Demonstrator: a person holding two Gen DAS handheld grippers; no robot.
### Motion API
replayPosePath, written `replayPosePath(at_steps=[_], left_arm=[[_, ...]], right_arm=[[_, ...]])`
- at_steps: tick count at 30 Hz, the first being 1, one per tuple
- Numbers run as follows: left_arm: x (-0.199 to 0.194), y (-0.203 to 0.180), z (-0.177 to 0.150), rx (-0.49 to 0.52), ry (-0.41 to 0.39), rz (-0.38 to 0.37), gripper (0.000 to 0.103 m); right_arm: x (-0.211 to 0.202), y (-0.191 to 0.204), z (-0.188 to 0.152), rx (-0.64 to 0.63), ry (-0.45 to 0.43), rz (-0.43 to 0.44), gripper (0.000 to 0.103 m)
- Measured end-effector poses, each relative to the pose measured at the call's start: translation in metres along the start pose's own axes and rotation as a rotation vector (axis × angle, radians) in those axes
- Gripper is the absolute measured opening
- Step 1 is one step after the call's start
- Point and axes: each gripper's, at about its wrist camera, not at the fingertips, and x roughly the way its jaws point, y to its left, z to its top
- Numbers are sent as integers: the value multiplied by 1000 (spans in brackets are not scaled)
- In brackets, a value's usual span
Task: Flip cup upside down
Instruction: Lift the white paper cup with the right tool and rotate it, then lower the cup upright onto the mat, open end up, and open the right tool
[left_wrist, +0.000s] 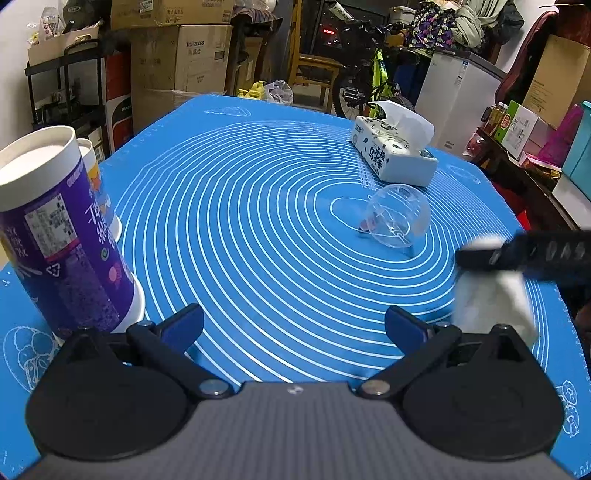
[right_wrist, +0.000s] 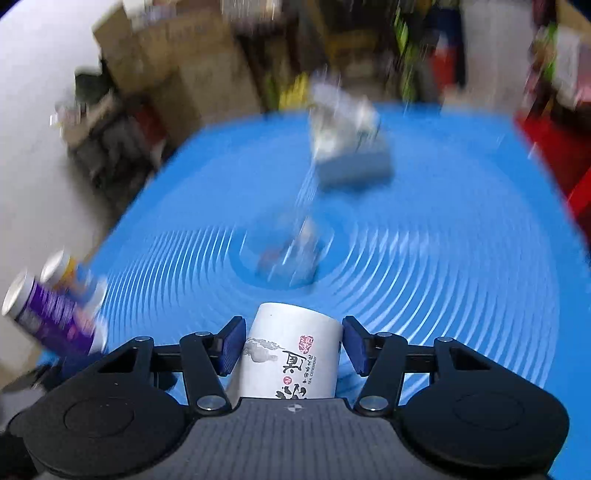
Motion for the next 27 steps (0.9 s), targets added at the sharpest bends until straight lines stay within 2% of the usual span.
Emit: replayPosePath(at_steps=[4,9,12,15,25,27], left_arm=[[-2,0,1,-14,-8,-4,103],[-4,-6,-1,-3,-4,-10,103],[-7,-11,-3,1,-5,-19,103],[-9,-15,-6,11,-2,-26,103],[-26,-33,-19,81,-24,-52,103],[-30,-37,-22,93,-24,-59,103]], right_arm=[[-13,-3,-17,-73,-204,-95,61],[-26,-3,-51,-193,-309,-168,61],[-30,-2,-72,-244,-316,-174,61],[-44,-2,-88,-273,-367,-169,61],[-74,-10,-115,-214,-335,-131,61],[-75,-10,-119,-204,-332,-132,67]])
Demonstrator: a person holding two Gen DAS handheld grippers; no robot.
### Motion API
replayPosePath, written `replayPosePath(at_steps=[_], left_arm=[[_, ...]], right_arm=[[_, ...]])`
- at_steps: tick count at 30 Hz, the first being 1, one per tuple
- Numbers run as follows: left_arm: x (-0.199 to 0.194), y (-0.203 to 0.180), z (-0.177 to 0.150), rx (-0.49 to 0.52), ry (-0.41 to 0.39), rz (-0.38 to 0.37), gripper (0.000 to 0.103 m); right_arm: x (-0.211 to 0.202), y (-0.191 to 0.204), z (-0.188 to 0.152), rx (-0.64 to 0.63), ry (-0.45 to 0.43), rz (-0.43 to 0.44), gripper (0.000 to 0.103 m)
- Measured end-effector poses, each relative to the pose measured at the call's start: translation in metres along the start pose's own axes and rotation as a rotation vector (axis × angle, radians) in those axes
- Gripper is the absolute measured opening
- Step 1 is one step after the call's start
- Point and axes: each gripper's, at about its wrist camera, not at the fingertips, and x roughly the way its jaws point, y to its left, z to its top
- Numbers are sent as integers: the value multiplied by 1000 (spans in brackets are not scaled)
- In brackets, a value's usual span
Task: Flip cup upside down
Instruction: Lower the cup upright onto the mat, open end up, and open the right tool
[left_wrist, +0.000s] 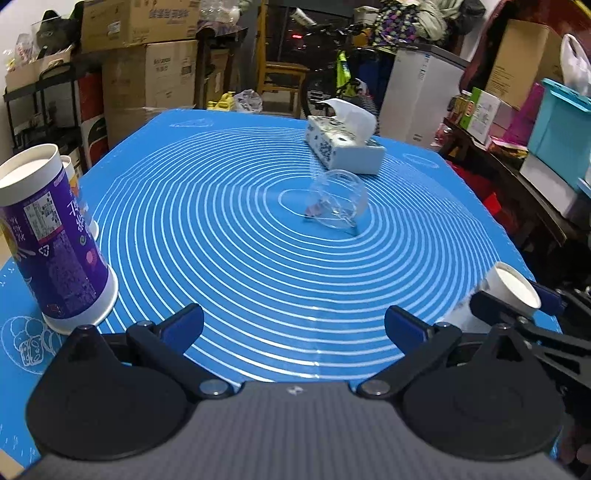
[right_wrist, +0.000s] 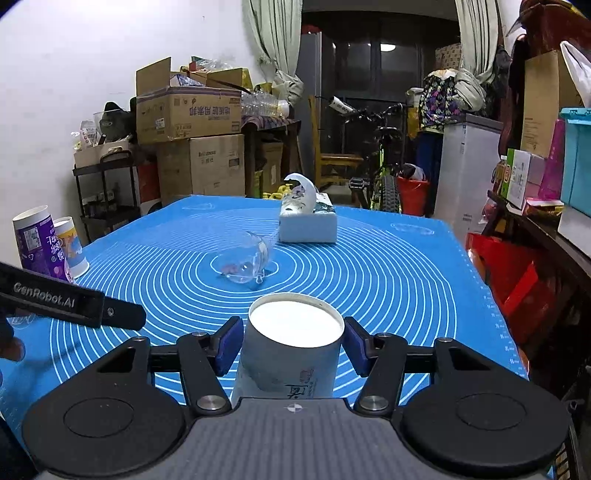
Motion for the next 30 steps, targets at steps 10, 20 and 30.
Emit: replayPosePath(at_steps=[10,20,30], left_arm=[[-32,-20,-20,104,-78,32,103],[-43,-53,-56,195,-55,-29,103],[-48,-65,-71,232,-39,-32,103]], right_arm=[[-41,-17,-10,104,11,28,81],[-82,-47,-38,122,64,6,81],[-103,-53,-49,117,75,-22,81]])
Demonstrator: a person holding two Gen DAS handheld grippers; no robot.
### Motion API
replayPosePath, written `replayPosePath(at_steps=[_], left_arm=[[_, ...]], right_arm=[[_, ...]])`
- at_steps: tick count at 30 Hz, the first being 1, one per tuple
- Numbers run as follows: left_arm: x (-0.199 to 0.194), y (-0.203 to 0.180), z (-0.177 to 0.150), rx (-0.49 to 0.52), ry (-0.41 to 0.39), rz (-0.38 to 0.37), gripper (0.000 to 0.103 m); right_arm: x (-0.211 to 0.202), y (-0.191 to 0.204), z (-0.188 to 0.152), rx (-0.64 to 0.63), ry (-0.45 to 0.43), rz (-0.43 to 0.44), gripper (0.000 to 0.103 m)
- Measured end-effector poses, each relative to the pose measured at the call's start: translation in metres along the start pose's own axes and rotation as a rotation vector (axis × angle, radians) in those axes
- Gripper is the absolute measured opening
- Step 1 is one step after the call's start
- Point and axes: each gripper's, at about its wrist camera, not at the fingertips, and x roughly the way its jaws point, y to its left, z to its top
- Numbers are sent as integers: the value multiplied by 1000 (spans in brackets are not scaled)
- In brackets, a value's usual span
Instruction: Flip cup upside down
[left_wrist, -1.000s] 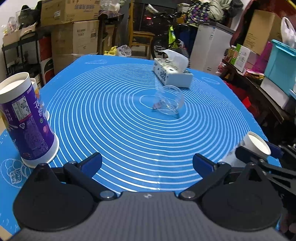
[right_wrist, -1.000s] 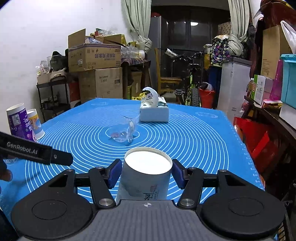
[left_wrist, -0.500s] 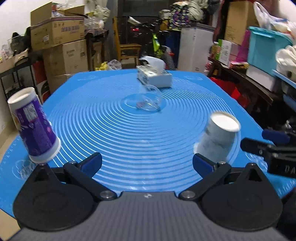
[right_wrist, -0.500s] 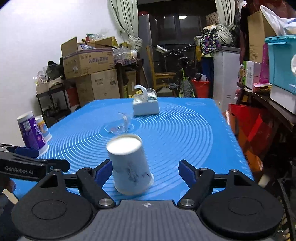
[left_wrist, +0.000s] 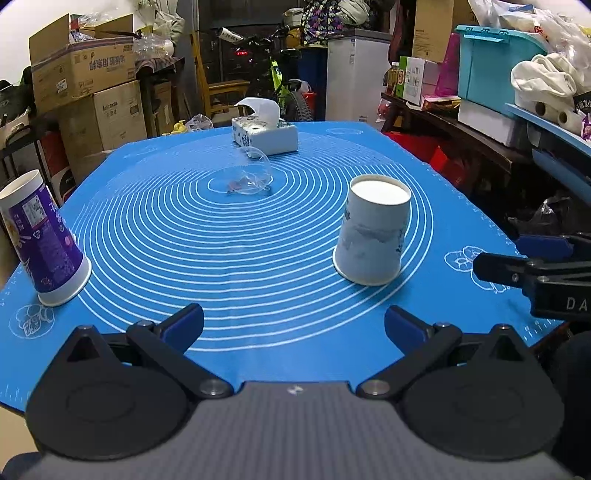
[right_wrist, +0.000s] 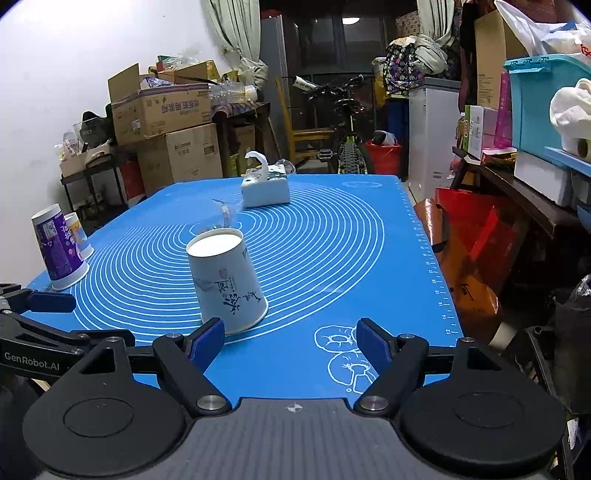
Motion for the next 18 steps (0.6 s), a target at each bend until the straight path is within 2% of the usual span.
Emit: replayPosePath(at_steps=[18], left_arm=[[-9,-2,0,-7,6,5,103]], right_arm=[[-2,4,-2,-5,17,23,81]])
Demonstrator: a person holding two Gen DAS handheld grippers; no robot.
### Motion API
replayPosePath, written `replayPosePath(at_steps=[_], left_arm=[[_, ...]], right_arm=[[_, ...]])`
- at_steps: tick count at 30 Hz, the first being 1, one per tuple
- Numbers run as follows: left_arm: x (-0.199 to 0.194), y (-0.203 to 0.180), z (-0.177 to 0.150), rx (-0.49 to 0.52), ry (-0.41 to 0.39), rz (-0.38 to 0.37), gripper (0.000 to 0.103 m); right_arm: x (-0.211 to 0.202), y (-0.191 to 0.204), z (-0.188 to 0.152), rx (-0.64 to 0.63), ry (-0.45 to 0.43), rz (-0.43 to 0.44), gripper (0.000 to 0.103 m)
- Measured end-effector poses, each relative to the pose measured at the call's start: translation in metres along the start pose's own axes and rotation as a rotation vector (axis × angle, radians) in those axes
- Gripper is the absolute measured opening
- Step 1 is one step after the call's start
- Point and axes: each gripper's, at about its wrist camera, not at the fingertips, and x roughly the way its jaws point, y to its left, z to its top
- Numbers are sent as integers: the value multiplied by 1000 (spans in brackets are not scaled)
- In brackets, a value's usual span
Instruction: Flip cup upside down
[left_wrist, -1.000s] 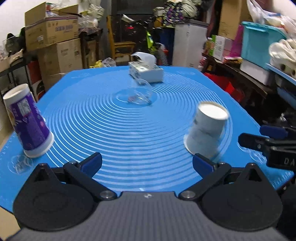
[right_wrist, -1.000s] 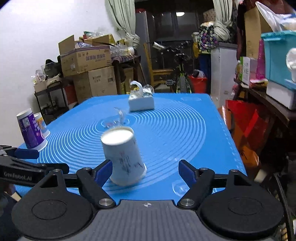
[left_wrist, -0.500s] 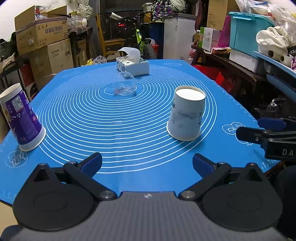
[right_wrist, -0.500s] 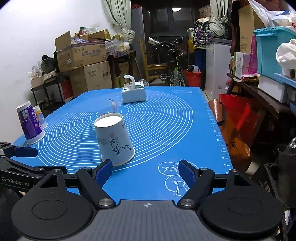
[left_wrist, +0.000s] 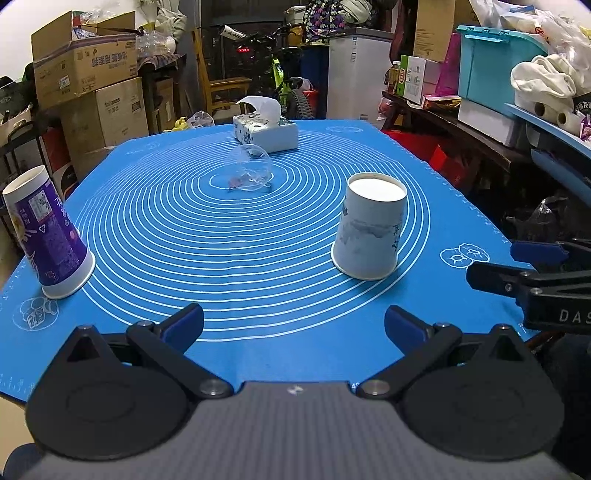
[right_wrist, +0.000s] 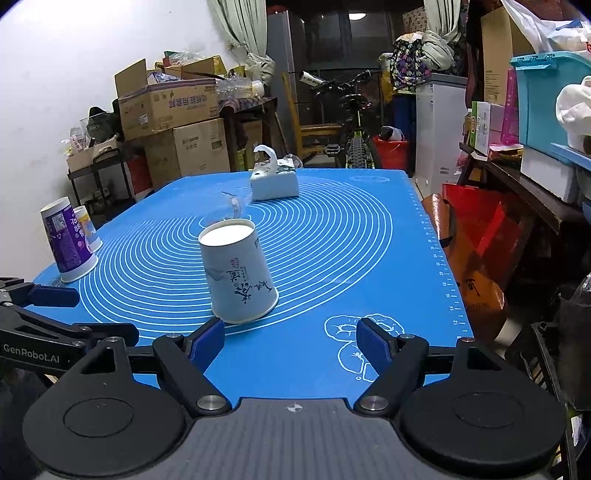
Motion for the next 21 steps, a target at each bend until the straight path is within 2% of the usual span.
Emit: replayPosePath(at_steps=[21], left_arm=[[-4,5,-1,-11,-2,8,103]], right_arm=[[-3,2,0,-4,-5,4,81]])
